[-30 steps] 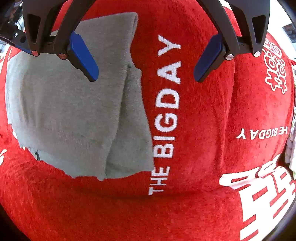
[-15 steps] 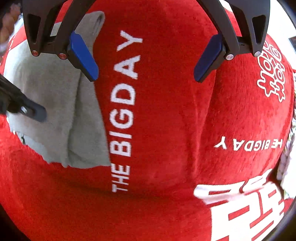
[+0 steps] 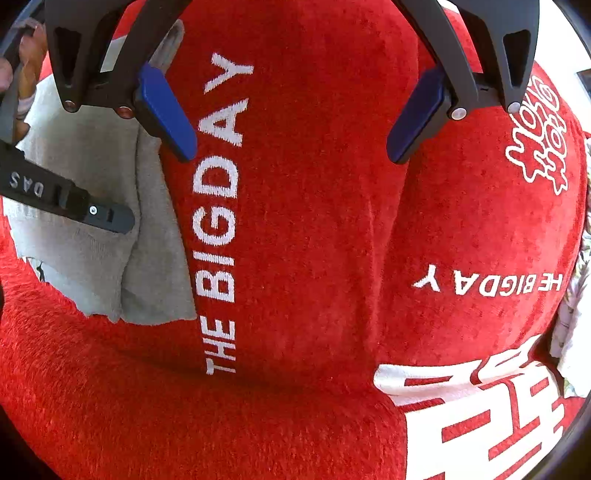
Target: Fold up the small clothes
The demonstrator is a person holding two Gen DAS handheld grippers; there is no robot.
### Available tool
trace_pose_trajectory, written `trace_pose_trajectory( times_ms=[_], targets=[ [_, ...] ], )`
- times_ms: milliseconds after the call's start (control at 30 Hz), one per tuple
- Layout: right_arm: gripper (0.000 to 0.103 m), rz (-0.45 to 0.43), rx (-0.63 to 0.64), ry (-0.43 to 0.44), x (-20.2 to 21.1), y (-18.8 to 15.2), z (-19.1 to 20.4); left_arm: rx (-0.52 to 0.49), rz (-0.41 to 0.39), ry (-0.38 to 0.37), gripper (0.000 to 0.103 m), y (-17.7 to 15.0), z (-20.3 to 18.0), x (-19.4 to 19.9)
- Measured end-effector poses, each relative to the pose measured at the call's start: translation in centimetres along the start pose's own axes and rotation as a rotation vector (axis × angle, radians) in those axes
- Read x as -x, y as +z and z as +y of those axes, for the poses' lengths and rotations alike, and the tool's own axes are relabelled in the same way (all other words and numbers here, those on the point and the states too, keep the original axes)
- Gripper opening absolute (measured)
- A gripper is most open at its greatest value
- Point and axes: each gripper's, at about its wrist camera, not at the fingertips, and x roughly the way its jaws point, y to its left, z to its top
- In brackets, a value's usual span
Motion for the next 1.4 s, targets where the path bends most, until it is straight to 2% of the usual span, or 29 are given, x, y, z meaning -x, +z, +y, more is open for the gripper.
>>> trace_pose_trajectory(
  times_ms=[200,633,700,733,767,833,1100,1267,1400],
  targets=[
    [0.009,0.011,-0.035,0.055,1.6,-1.3,-0.3,-0.013,0.003,0.006,0.103,0.2,-0.5,-0.1],
    [0.010,0.012,-0.211,0.140,4.2,-5.2,-4.6,-0.062,0.018,0.011,0.103,-0.4,-2.3,0.4],
    [0.014,0.005,-0.231,0.158,4.8,-5.7,-5.2,-0.065,0.018,0.010,0.103,-0.5,-2.5,0.6],
    [0.026,0.000,-0.245,0.167,5.2,-6.1,-5.6,-0.067,0.015,0.013,0.103,-0.7,-2.7,0.8],
    [0.045,-0.002,-0.259,0.175,5.4,-6.5,-5.9,-0.072,0.014,0.015,0.103,-0.7,-3.0,0.8],
    [0.056,-0.012,-0.299,0.206,6.1,-7.5,-6.8,-0.079,0.019,0.012,0.103,-0.9,-3.3,0.9],
    [0.058,-0.015,-0.474,0.337,7.6,-13.4,-10.4,-0.109,0.046,0.003,0.103,-1.5,-4.3,0.6],
    [0.060,-0.008,-0.610,0.419,7.1,-18.2,-12.6,-0.085,0.057,-0.039,0.103,-1.8,-4.5,0.8],
    [0.060,-0.052,-0.715,0.462,6.3,-20.5,-14.0,-0.069,0.071,-0.053,0.103,-1.8,-4.2,0.7]
  ],
)
